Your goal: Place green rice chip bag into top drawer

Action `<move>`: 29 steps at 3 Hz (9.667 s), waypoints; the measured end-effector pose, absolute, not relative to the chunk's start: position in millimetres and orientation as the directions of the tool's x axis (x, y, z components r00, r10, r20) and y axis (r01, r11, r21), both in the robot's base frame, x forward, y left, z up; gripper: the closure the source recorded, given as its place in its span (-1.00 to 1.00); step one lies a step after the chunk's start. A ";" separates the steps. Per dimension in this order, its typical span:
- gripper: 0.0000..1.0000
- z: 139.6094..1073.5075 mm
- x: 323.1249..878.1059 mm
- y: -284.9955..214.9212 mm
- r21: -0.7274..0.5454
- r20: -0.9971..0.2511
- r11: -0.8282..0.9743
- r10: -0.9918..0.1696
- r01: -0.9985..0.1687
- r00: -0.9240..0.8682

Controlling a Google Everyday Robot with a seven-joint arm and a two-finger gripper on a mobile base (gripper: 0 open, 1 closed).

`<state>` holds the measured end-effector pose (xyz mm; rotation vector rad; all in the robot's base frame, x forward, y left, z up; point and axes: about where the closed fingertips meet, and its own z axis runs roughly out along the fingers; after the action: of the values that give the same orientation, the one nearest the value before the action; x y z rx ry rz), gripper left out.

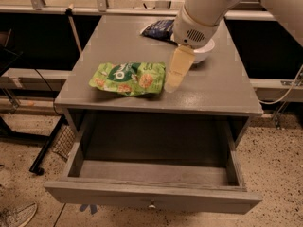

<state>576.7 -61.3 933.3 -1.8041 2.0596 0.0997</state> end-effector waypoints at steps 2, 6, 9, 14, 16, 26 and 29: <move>-1.00 920.6 606.9 -16.7 -0.213 -0.363 0.179 -0.927 -0.960 -0.093; -0.65 875.5 643.4 22.3 -0.143 -0.356 0.153 -0.930 -0.978 -0.094; 0.89 860.0 653.0 30.7 -0.105 -0.398 0.139 -0.913 -0.985 -0.086; 1.00 899.5 626.2 19.9 -0.179 -0.404 0.123 -0.914 -0.976 -0.041; 1.00 943.5 594.4 7.4 -0.262 -0.401 0.112 -0.916 -0.959 0.002; 1.00 784.8 457.0 57.9 0.042 -0.565 -0.537 -0.709 -0.843 0.423; 1.00 764.6 467.9 70.4 -0.108 -0.480 -0.646 -0.632 -0.755 0.609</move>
Offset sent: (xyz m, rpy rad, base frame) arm 0.0461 0.0706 -0.0213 -0.0036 -0.0108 -0.0193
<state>467.9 70.4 764.6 -2.5375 1.1260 0.5861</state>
